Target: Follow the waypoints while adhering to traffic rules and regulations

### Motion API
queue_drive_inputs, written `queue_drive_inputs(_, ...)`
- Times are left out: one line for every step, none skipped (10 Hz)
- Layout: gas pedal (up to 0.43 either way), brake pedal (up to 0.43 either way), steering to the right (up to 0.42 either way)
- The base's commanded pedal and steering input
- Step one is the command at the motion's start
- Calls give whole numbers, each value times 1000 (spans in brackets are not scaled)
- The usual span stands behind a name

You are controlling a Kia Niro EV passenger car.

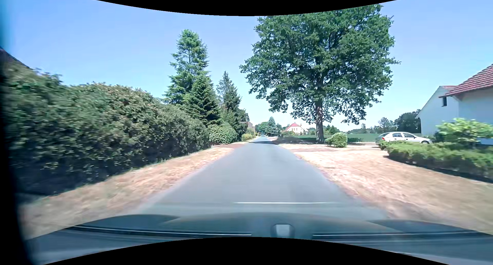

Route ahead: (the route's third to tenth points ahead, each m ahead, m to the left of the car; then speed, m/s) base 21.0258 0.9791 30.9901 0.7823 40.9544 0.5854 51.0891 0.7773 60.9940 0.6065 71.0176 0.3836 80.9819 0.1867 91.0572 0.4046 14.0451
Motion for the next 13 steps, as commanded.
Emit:
queue_drive_inputs(150, 6, 4)
queue_drive_inputs(150, 6, 4)
queue_drive_inputs(150, 6, 4)
queue_drive_inputs(150, 6, 4)
queue_drive_inputs(150, 6, 4)
queue_drive_inputs(150, 6, 4)
queue_drive_inputs(150, 6, 4)
queue_drive_inputs(150, 6, 4)
queue_drive_inputs(150, 6, 4)
queue_drive_inputs(150, 6, 4)
queue_drive_inputs(150, 6, 4)
queue_drive_inputs(150, 6, 4)
queue_drive_inputs(150, 6, 4)
